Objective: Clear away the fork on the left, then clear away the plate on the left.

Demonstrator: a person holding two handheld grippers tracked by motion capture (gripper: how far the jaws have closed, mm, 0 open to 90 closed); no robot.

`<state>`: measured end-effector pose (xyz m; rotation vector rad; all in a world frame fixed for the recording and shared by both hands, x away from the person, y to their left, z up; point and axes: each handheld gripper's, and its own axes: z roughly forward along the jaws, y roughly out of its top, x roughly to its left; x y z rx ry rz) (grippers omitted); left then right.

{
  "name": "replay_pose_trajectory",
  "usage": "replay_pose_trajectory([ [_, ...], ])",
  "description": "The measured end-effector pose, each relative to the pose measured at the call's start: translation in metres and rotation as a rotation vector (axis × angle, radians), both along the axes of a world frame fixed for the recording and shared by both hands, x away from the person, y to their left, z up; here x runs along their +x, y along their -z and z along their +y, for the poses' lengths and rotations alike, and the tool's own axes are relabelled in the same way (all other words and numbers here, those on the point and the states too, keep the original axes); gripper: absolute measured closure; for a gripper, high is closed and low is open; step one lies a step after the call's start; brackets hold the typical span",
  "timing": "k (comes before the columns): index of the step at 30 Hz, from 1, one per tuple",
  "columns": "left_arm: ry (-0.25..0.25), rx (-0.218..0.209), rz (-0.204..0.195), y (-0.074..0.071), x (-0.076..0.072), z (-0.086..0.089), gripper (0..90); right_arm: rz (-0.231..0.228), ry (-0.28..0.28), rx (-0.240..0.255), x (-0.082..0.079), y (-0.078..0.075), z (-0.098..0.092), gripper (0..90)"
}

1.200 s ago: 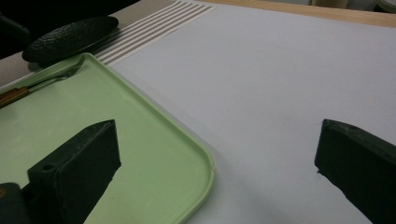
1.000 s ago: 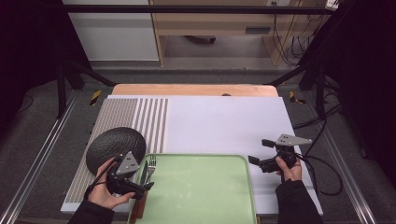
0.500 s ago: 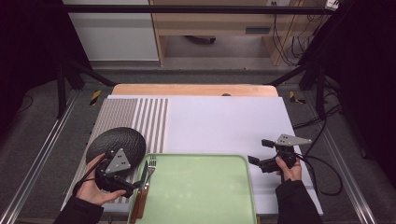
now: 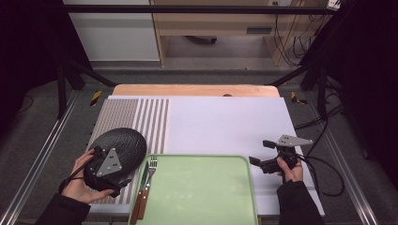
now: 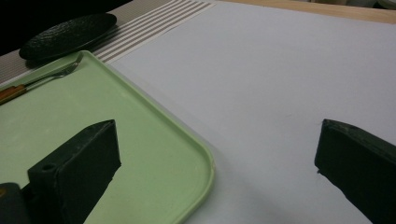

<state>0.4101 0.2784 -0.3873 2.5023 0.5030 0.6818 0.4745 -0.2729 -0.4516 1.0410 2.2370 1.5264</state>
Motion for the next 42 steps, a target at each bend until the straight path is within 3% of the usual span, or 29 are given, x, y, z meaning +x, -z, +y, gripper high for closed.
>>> replay_pose_trajectory([
  [10, 0.001, 0.093, -0.066, 0.006, -0.003, 0.007, 0.0, -0.001, 0.003, 0.000, 0.000, 0.000, 0.000, 0.2],
  [24, -0.018, 0.205, -0.131, 0.032, -0.009, 0.015, 0.0, -0.001, 0.002, -0.001, 0.000, 0.000, 0.000, 0.3],
  [28, -0.025, 0.217, -0.145, 0.038, -0.010, 0.016, 0.0, -0.001, 0.002, 0.000, 0.000, 0.000, -0.001, 0.2],
  [36, -0.028, 0.292, -0.190, 0.048, -0.010, 0.017, 0.3, 0.001, 0.003, 0.000, 0.000, 0.000, -0.001, 0.3],
  [42, -0.010, 0.374, -0.242, 0.055, -0.012, 0.015, 2.7, 0.002, 0.003, -0.003, 0.000, 0.000, -0.001, 0.3],
])
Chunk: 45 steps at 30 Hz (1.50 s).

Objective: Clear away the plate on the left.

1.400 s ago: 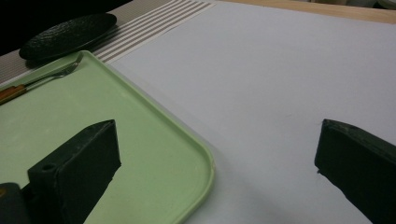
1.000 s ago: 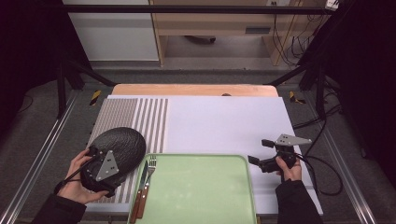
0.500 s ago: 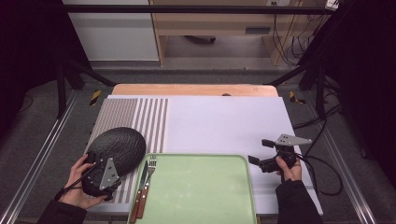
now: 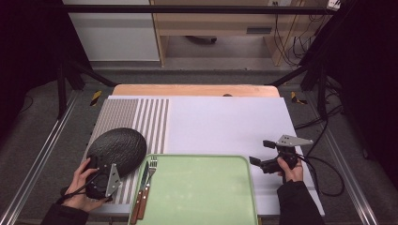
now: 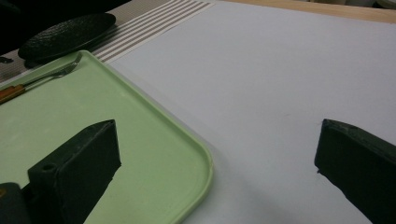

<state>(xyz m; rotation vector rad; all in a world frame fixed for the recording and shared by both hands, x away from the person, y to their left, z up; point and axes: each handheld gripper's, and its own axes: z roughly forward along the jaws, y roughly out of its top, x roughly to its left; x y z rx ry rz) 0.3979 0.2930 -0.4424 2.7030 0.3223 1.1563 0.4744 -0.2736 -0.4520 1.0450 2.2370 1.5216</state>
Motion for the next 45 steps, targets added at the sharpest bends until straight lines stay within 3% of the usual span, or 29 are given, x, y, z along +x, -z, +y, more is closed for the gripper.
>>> replay_pose_trajectory([
  [13, 0.016, 0.129, -0.068, 0.014, -0.002, 0.001, 14.2, -0.001, 0.002, 0.005, 0.000, 0.000, 0.000, 0.3],
  [25, 0.038, 0.197, -0.106, 0.023, -0.005, 0.000, 29.6, 0.000, 0.001, 0.000, 0.000, 0.000, 0.000, 0.3],
  [36, 0.046, 0.200, -0.128, 0.035, -0.008, 0.000, 47.5, 0.000, 0.000, 0.002, 0.000, 0.000, 0.000, 0.2],
  [41, 0.042, 0.201, -0.127, 0.040, -0.011, -0.001, 60.1, 0.000, 0.001, 0.003, 0.000, -0.001, 0.000, 0.2],
  [45, 0.053, 0.231, -0.153, 0.045, -0.012, -0.003, 64.0, -0.001, 0.000, 0.002, 0.000, 0.000, 0.000, 0.2],
])
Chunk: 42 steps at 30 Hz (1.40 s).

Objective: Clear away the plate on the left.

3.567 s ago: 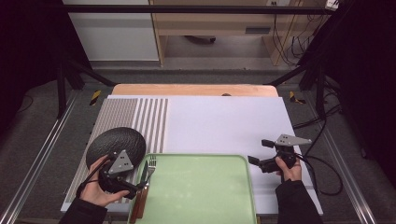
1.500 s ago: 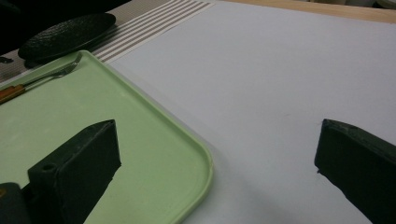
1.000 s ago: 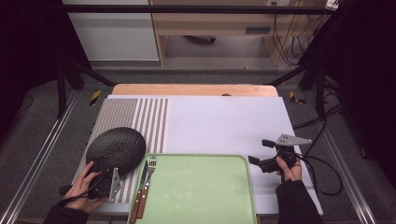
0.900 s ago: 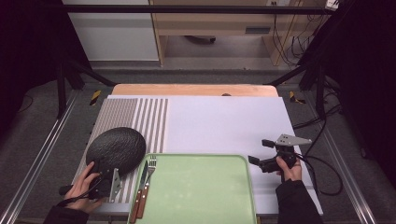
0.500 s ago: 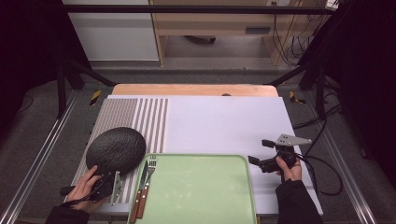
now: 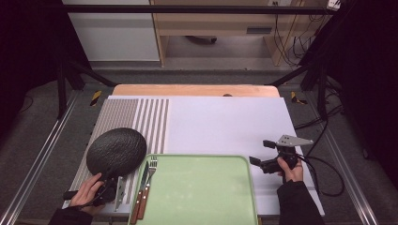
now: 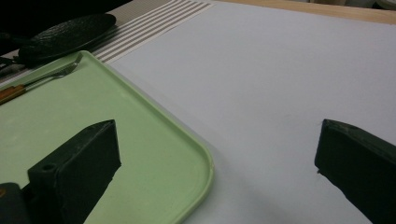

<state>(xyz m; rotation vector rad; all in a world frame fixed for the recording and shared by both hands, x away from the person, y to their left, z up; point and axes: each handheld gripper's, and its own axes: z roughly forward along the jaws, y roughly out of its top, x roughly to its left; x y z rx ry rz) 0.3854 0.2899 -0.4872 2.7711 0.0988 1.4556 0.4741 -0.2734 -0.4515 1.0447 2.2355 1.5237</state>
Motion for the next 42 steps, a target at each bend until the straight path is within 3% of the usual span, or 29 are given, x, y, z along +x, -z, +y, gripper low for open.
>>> replay_pose_trajectory([
  [5, 0.014, 0.020, -0.029, 0.006, -0.001, -0.001, 69.6, -0.001, 0.000, 0.001, 0.000, 0.000, 0.000, 0.2],
  [11, 0.023, 0.043, -0.034, 0.010, -0.002, -0.002, 77.2, 0.000, -0.001, 0.001, 0.000, 0.000, 0.000, 0.2],
  [22, 0.031, 0.076, -0.073, 0.015, -0.004, -0.003, 79.7, -0.001, -0.001, 0.001, 0.000, 0.000, 0.000, 0.2],
  [31, 0.025, 0.064, -0.120, 0.011, -0.006, -0.004, 83.7, 0.000, 0.000, 0.000, 0.000, 0.000, 0.000, 0.2],
  [42, 0.014, 0.051, -0.120, 0.005, -0.005, -0.005, 85.1, 0.004, -0.001, -0.004, 0.000, 0.001, 0.001, 0.3],
])
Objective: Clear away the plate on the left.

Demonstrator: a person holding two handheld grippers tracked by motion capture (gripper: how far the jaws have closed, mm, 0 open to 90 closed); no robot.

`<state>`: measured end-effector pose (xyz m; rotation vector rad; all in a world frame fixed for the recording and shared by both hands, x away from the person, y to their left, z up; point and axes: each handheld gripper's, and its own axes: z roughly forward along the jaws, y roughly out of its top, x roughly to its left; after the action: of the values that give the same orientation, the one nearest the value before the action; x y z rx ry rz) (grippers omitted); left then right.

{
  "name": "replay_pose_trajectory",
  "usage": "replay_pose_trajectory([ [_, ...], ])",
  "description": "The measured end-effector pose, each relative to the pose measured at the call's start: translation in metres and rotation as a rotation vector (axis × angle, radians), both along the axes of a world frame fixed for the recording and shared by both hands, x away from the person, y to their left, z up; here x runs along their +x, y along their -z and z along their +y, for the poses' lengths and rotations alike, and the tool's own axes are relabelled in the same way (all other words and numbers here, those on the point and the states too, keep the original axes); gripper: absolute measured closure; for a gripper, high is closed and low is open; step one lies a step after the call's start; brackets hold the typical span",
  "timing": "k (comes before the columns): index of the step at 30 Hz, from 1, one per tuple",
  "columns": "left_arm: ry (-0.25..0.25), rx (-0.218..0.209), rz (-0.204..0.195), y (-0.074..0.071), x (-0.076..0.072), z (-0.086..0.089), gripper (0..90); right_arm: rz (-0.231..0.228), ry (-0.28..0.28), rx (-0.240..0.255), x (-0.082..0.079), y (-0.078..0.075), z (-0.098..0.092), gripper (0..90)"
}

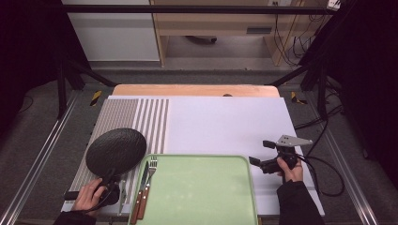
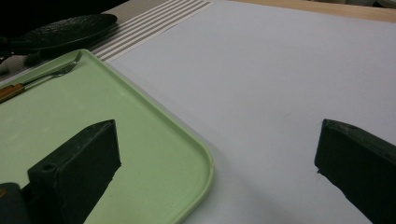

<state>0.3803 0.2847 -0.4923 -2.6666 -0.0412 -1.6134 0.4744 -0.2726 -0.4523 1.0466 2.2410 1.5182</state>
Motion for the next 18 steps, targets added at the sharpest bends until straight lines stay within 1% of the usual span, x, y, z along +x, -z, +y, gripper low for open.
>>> replay_pose_trajectory([
  [2, 0.000, -0.011, 0.001, -0.001, 0.000, 0.000, 85.1, -0.003, 0.000, 0.002, 0.000, 0.000, 0.000, 0.2],
  [4, 0.001, -0.008, 0.004, -0.002, 0.001, -0.001, 85.2, -0.004, 0.001, 0.001, 0.000, 0.000, 0.000, 0.3],
  [5, 0.010, -0.021, 0.002, -0.002, 0.001, -0.001, 85.2, -0.003, 0.001, 0.002, 0.000, 0.000, 0.000, 0.2],
  [7, 0.008, -0.029, 0.008, -0.004, 0.002, -0.001, 85.2, 0.000, 0.000, 0.001, 0.000, 0.000, 0.000, 0.3],
  [14, 0.010, -0.025, 0.029, -0.010, 0.004, -0.001, 85.4, -0.002, 0.000, 0.002, 0.000, 0.000, 0.000, 0.3],
  [18, 0.010, -0.034, 0.040, -0.013, 0.005, -0.001, 85.4, -0.002, 0.000, 0.001, 0.000, 0.000, 0.000, 0.2],
])
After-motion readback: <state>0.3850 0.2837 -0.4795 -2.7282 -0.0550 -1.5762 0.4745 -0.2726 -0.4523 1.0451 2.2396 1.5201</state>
